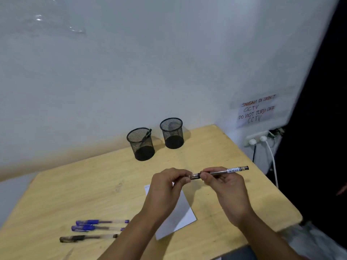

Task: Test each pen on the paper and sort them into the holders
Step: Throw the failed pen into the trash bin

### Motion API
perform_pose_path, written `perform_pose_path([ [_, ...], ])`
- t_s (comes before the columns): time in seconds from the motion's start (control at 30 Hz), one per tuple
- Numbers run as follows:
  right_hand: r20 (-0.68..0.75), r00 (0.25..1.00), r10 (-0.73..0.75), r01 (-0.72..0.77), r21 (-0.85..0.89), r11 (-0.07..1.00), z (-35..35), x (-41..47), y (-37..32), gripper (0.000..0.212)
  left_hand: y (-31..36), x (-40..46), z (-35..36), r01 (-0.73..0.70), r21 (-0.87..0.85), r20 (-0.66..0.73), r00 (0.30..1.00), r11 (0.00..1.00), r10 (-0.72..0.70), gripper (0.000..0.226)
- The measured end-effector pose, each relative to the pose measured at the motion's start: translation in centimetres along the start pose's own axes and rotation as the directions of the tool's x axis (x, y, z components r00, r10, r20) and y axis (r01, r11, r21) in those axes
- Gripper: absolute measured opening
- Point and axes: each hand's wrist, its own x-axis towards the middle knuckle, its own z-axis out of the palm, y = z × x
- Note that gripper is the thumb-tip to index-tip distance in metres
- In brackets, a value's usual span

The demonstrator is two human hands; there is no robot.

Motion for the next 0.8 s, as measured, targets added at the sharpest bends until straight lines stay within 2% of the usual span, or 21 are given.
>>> perform_pose_path([
  [0.17,-0.077,0.997,0.011,-0.007,0.051,0.999,-2.0,-0.9,0.6,0.016,1.0,0.3,2.7,-0.042,-0.035,-0.014,0.999,0.999,0.041,0.015],
  [0.33,-0.127,0.988,0.084,-0.075,0.077,0.994,-4.5,-1.0,0.6,0.006,2.3,1.0,4.9,-0.038,-0.006,0.127,0.991,0.999,0.038,0.012],
  [0.43,-0.210,0.965,0.161,-0.118,0.203,0.972,-6.1,-1.2,0.0,0.007,3.7,1.5,6.5,-0.005,-0.046,0.162,0.987,0.999,0.013,0.012],
  [0.53,-0.308,0.932,0.193,-0.088,0.325,0.942,-7.8,-1.5,-0.6,0.014,5.0,1.9,8.5,-0.013,-0.093,0.208,0.978,0.996,0.032,0.013],
  [0.7,-0.462,0.866,0.191,-0.041,0.314,0.949,-12.3,-2.6,-1.6,0.016,7.2,2.0,12.4,-0.147,-0.071,0.311,0.936,0.987,0.162,0.022],
  [0.8,-0.574,0.800,0.177,0.018,0.318,0.948,-16.3,-4.1,-2.5,0.013,8.2,2.0,14.5,-0.271,-0.002,0.418,0.874,0.963,0.247,0.033],
])
